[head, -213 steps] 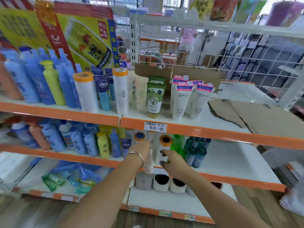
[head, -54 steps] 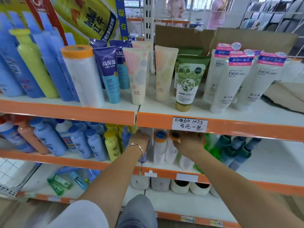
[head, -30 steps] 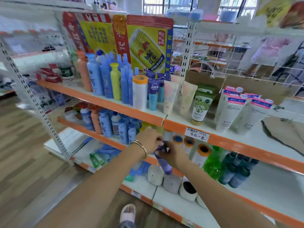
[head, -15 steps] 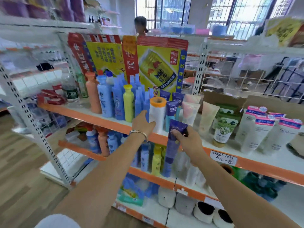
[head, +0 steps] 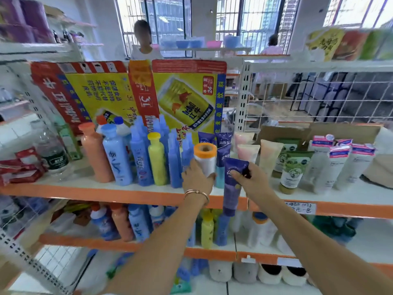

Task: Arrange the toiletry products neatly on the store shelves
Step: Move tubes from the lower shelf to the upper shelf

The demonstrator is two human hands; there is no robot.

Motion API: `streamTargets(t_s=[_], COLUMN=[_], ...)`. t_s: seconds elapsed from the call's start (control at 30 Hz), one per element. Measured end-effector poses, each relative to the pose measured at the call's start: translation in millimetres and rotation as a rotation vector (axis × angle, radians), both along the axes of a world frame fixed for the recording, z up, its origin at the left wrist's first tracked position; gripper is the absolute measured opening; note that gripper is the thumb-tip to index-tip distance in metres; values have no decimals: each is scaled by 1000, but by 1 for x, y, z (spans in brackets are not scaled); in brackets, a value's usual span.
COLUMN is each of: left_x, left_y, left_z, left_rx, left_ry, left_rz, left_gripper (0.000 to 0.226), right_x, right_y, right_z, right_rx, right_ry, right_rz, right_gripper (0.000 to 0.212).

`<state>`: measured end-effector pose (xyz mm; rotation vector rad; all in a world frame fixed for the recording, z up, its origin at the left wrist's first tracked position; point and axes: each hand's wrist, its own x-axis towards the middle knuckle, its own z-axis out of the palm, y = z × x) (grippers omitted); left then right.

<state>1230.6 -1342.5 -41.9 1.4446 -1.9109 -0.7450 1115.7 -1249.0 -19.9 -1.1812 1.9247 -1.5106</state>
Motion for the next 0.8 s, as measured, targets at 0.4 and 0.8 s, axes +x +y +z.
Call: streamTargets(t_s=[0.4,0.8], left_x=[1,69], left_y=[-7,-2], left_z=[-15,-4], left_rx=[5,-248], left_ry=[-40,216], left_rz=[162,125], left_gripper=[62,65], right_x=[-8,15], right_y=[13,-50], right_z=[4,24], right_rx=[29,82], right_ry=[-7,151], right_rz=[-8,65], right_gripper=[13,20])
